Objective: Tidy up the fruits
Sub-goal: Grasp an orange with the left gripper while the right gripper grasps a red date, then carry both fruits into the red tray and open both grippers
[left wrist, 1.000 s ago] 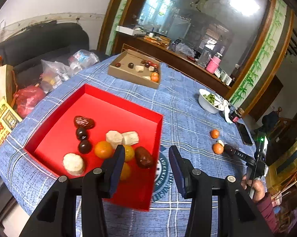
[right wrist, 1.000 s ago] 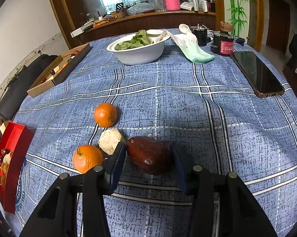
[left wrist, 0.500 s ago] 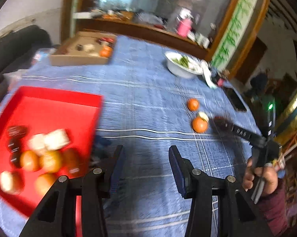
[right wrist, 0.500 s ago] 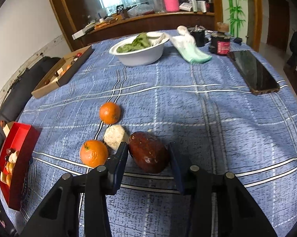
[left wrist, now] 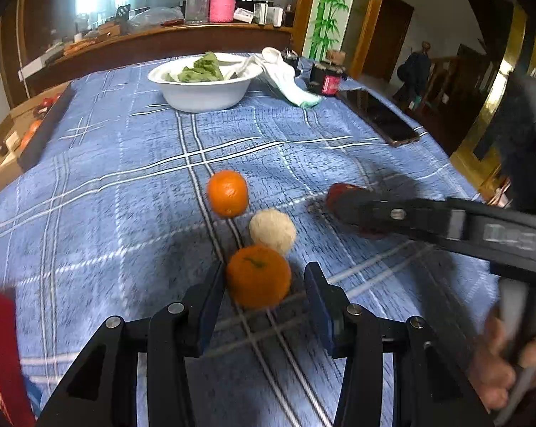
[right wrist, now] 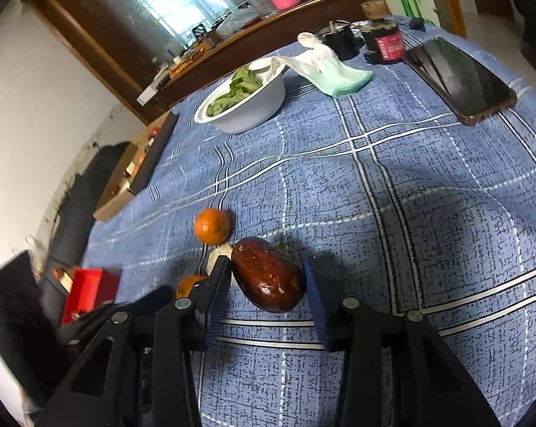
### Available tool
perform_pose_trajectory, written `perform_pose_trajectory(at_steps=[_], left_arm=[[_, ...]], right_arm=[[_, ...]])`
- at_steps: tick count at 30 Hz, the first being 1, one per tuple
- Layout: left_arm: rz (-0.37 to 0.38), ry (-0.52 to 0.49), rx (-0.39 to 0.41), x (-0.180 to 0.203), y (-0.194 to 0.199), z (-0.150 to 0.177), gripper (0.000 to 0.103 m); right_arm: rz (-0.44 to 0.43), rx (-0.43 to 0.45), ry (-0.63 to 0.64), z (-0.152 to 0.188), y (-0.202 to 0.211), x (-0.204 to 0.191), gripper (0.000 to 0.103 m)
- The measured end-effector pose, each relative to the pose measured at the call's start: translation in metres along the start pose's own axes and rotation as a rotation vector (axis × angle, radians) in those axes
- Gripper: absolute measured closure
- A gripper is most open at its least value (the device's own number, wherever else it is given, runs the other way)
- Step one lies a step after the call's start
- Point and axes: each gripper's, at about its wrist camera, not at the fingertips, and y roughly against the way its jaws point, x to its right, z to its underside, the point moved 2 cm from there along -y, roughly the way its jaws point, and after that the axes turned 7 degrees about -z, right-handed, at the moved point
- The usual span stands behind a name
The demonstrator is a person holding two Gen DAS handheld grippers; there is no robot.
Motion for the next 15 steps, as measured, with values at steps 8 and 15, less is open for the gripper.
perform_pose_trajectory(at_steps=[8, 15], left_arm=[[-0.039, 0.013, -0.004, -0.004, -0.003, 0.000, 0.068], [-0.039, 0.103, 0.064, -0.029, 0.048, 0.019, 0.068]], right_arm=[[-0.045, -0.008, -0.021, -0.001, -0.001, -0.001, 0.063], [-0.125, -0.003, -0.029, -0.001, 0.000, -0.002, 0.063]])
